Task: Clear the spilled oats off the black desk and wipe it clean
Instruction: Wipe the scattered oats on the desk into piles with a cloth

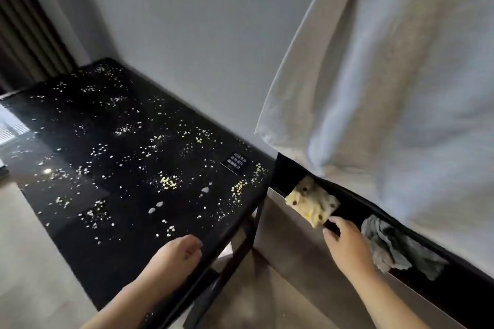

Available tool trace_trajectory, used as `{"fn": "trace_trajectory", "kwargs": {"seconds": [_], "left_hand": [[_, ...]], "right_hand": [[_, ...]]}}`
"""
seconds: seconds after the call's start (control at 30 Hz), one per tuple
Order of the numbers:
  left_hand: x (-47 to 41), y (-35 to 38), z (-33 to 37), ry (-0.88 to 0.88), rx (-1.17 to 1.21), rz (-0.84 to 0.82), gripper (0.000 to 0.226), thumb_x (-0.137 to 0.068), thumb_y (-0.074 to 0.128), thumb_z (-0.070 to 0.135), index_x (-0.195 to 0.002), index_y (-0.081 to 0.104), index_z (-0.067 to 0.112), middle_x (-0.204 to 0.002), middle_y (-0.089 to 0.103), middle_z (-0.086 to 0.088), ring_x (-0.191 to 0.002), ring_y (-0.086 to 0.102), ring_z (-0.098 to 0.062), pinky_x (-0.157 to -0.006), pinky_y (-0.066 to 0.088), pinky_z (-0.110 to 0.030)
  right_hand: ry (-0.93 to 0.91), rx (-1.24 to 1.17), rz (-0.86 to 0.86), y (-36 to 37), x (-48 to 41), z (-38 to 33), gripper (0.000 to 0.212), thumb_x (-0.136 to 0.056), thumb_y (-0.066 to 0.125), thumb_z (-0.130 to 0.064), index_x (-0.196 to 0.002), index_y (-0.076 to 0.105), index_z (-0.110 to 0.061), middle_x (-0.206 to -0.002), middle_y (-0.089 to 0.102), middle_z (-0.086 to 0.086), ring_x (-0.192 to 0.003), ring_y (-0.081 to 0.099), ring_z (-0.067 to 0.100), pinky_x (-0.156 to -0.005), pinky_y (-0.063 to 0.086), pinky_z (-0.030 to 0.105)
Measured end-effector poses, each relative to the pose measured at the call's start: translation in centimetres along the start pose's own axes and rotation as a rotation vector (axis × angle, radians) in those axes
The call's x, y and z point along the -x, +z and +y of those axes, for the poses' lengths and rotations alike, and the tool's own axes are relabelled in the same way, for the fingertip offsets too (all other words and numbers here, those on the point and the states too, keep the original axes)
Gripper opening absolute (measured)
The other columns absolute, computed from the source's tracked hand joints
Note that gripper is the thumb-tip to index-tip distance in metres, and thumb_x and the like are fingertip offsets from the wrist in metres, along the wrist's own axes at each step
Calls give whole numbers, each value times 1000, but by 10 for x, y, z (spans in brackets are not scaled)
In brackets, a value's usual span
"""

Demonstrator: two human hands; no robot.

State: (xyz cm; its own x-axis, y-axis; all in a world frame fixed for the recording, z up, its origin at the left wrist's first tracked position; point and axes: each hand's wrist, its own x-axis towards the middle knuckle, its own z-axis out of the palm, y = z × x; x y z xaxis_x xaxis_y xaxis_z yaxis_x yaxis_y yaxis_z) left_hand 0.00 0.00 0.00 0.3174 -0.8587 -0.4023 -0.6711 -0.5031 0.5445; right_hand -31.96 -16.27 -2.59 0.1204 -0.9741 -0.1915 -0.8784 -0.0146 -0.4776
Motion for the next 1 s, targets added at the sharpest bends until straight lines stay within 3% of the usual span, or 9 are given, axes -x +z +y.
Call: {"fn": "trace_trajectory", "kwargs": {"seconds": [0.1,0.2,0.33,0.5,0.6,0.7,0.83,0.93,1.0], "left_hand": [[-24,19,16,18,-23,-43,14,-88,55,24,-94,62,34,-95,66,11,-91,61,-8,-82,48,-24],[-37,30,29,5,-31,-59,17,-88,56,22,-102,65,25,-97,66,8,-93,62,-11,-84,48,-28],[-49,34,27,-28,-25,-48,19,-86,57,23,-102,66,27,-95,67,9,-91,63,-11,-84,50,-30],[-52,36,20,-55,-38,-46,15,-87,57,24,-97,63,34,-91,66,14,-87,61,-4,-78,49,-24],[-52,34,13,-72,-28,-39,17,-87,58,23,-89,58,40,-89,66,16,-82,61,0,-71,46,-19],[-50,33,9,-67,-23,-39,18,-87,58,21,-88,58,39,-86,66,16,-79,61,2,-69,45,-15],[-49,23,0,-58,-8,-37,15,-87,57,24,-90,61,37,-83,67,16,-79,62,2,-72,49,-20],[-52,11,-12,-33,-7,-18,14,-88,58,25,-90,61,38,-76,66,18,-75,60,3,-69,46,-16],[-58,1,-22,-5,-8,-7,14,-89,58,23,-95,64,33,-75,65,17,-74,59,3,-67,42,-13]], "right_hand": [[-79,50,73,13,-26,4,36,-92,61,-24,-125,58,-9,-130,55,11,-117,51,31,-90,44,37],[-117,92,37,28,-49,2,47,-89,64,-26,-133,53,-12,-142,46,12,-119,51,37,-91,46,42],[-116,199,-30,43,-78,-4,61,-94,56,-39,-148,34,-23,-154,30,8,-128,47,30,-95,47,41],[-69,297,-38,54,-93,-13,54,-94,51,-45,-144,40,-27,-149,31,5,-113,57,26,-81,52,36],[-90,226,-21,58,-95,-16,39,-94,57,-37,-129,54,-21,-137,43,7,-95,64,31,-70,51,36],[-150,37,18,61,-87,-19,19,-86,65,-15,-105,67,-10,-109,57,11,-81,63,37,-62,48,38],[-91,-216,-55,62,-64,-34,15,-86,67,-17,-101,67,-14,-96,57,1,-86,58,23,-73,46,31],[-43,-319,-130,67,-44,-51,5,-90,61,-18,-94,63,-18,-84,61,-4,-79,55,15,-63,39,13],[-19,-354,-166,72,-33,-67,6,-91,59,-18,-87,60,-14,-76,61,-2,-73,54,16,-60,38,14]]}}
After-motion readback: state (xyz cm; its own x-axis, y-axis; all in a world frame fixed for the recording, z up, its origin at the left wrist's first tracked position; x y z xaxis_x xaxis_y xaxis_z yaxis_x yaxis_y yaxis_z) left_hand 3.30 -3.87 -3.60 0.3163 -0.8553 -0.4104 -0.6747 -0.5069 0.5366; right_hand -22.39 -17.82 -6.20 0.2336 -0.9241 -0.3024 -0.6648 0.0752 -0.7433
